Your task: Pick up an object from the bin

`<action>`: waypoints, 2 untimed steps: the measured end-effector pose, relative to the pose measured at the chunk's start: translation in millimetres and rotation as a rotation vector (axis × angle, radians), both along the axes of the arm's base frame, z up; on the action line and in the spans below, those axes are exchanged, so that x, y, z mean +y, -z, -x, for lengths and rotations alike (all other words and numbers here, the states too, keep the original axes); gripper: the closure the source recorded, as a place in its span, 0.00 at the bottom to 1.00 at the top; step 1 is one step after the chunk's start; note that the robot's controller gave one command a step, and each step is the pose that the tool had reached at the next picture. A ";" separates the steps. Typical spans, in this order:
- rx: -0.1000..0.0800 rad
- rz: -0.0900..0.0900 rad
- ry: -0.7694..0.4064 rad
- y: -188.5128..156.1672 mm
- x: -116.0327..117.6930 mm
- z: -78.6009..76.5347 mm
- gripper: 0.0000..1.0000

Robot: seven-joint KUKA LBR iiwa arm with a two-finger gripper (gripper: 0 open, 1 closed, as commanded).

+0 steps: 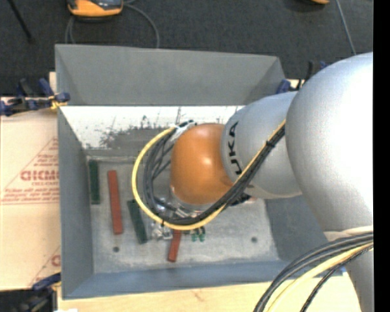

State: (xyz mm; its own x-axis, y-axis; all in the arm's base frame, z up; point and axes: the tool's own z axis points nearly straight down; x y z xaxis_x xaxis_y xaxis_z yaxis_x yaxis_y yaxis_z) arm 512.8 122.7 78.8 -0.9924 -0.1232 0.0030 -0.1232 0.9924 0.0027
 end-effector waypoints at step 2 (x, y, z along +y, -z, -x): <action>-0.001 0.003 0.002 -95.5 -13.4 5.1 1.00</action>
Offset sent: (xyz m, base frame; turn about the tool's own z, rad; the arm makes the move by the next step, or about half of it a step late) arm -0.0122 -0.0239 0.1589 0.0104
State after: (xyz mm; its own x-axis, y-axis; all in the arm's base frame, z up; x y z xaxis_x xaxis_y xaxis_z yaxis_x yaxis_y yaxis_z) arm 507.7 109.3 174.4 -0.9926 -0.1212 0.0027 -0.1212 0.9926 -0.0008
